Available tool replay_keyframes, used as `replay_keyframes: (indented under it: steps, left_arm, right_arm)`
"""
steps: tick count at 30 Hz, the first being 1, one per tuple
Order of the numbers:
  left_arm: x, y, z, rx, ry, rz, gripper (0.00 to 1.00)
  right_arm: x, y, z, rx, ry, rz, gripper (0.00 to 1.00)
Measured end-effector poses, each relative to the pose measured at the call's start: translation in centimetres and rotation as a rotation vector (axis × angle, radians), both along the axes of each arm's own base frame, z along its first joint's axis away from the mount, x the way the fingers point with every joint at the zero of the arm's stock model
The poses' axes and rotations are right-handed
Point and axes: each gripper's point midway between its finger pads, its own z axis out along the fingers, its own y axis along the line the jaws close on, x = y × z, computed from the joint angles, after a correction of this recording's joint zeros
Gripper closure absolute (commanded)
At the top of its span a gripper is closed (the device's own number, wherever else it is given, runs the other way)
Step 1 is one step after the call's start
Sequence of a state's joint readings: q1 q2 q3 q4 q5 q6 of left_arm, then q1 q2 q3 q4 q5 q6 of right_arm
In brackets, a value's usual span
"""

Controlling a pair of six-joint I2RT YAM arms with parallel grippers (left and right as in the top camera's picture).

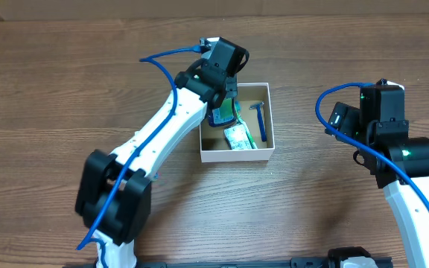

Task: Pack container
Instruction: 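Lower the held pump bottle into the box with the left gripper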

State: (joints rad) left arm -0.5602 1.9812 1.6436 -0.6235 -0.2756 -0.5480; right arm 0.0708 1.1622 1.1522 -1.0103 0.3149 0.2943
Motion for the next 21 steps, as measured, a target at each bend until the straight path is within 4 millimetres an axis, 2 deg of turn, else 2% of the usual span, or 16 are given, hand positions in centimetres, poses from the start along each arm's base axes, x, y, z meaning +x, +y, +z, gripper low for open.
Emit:
replay_keyframes:
  steps: [2, 5, 10, 21]
  left_arm:
    - [0.2, -0.2, -1.3, 0.006, 0.016, -0.001, 0.54]
    - [0.7, -0.6, -1.8, -0.007, 0.007, 0.002, 0.66]
    - [1.5, -1.1, -1.0, -0.034, -0.033, -0.003, 0.70]
    - [1.0, -0.9, -1.1, -0.024, -0.014, -0.005, 0.73]
  right_arm:
    - [0.0, 0.0, 0.0, 0.000, 0.000, 0.000, 0.00]
    - [0.0, 0.0, 0.0, 0.000, 0.000, 0.000, 0.00]
    - [0.0, 0.0, 0.0, 0.000, 0.000, 0.000, 0.00]
    - [0.0, 0.0, 0.0, 0.000, 0.000, 0.000, 0.00]
